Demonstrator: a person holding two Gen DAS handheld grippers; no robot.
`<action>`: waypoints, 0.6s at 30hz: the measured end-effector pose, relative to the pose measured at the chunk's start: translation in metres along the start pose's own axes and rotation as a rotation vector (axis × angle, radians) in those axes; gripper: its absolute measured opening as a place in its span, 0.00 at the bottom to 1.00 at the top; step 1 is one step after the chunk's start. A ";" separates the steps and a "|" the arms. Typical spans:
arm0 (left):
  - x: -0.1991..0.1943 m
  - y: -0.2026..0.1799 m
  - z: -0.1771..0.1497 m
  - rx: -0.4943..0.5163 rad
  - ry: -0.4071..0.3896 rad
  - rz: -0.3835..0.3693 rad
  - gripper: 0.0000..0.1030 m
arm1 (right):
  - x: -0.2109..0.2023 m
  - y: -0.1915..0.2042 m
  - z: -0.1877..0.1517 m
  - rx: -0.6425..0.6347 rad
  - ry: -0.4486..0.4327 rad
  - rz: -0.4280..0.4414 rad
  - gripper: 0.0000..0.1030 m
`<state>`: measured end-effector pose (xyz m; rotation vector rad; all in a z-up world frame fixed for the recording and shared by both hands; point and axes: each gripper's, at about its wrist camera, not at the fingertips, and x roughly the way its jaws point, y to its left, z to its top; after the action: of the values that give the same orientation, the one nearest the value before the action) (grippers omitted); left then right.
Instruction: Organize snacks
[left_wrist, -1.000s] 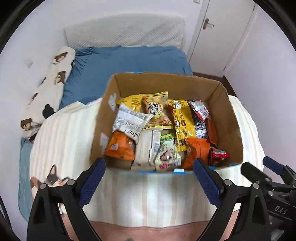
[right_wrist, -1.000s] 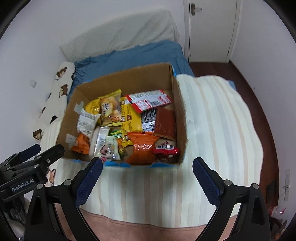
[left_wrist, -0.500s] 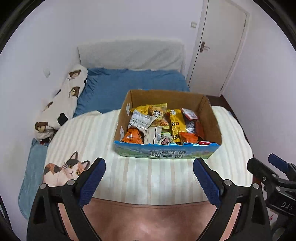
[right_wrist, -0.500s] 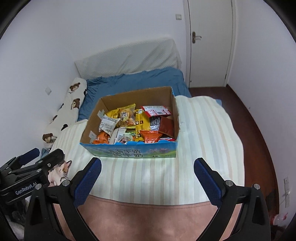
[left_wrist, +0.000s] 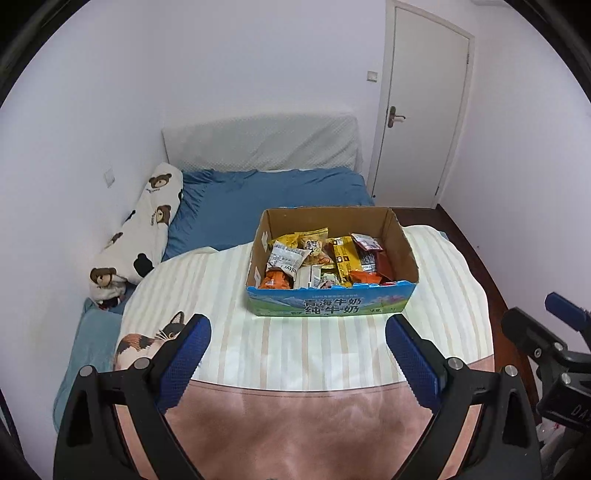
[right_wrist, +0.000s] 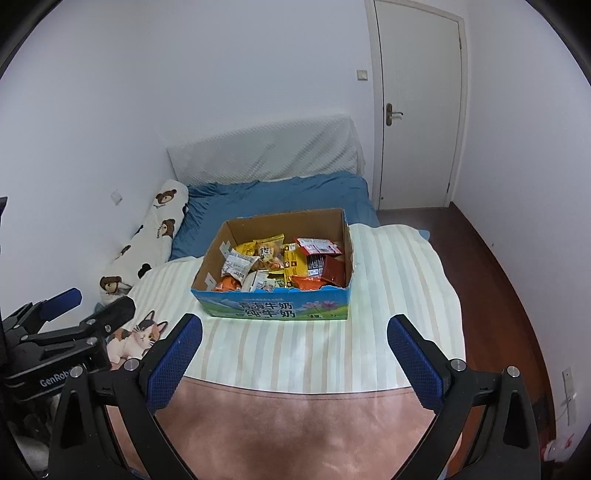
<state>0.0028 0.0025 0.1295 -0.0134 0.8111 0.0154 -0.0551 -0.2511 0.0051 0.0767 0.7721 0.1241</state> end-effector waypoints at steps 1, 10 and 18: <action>-0.005 -0.001 -0.002 0.001 -0.006 0.001 0.94 | -0.006 0.001 -0.001 -0.003 -0.006 -0.001 0.99; -0.014 -0.004 -0.006 0.004 -0.028 0.019 0.94 | -0.017 0.000 -0.004 -0.005 -0.024 -0.003 1.00; 0.010 -0.005 0.002 0.001 -0.023 0.055 1.00 | 0.007 -0.008 0.001 0.012 -0.022 -0.051 1.00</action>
<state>0.0112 -0.0028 0.1236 0.0098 0.7882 0.0668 -0.0482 -0.2578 0.0000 0.0693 0.7522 0.0697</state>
